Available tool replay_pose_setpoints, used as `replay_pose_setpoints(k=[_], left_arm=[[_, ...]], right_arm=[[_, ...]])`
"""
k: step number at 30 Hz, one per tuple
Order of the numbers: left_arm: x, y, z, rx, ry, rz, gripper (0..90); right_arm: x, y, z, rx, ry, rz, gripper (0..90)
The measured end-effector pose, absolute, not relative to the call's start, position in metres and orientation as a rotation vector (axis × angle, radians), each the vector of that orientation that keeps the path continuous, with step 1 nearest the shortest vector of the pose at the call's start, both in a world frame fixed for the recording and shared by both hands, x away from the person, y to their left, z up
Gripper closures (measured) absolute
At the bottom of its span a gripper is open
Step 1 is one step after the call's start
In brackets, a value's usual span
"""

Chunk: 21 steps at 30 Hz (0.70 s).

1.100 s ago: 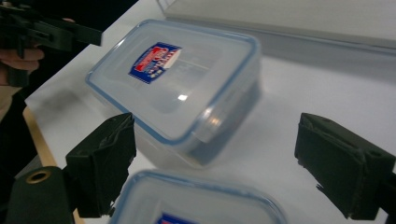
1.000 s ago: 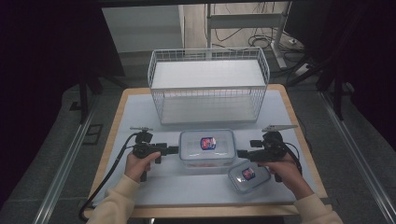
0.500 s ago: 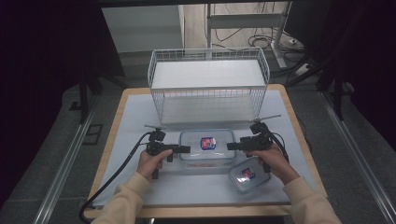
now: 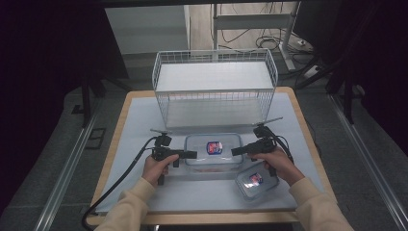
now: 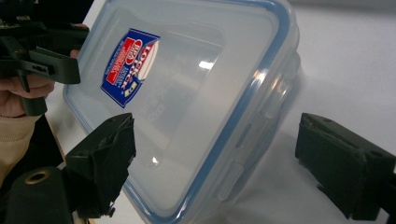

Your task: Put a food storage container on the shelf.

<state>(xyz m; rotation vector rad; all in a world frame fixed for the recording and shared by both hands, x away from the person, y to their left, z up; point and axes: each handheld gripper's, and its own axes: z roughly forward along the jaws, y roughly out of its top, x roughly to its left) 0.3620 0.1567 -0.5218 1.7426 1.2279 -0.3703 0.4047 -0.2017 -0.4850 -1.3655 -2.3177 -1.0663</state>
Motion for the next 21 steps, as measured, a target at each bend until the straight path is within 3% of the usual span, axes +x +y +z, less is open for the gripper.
replay_pose_setpoints(k=[15,21], left_arm=[[0.3584,0.1572,-0.5194,1.739,1.245,-0.361,28.0],[0.3538,0.162,-0.5177,1.711,1.24,-0.357,35.4]], right_arm=[[0.4117,-0.1987,-0.4883,-1.377,-2.235,-0.997,26.7],[0.4074,-0.2041,-0.4854,-1.383,-2.213,-1.038,33.9]])
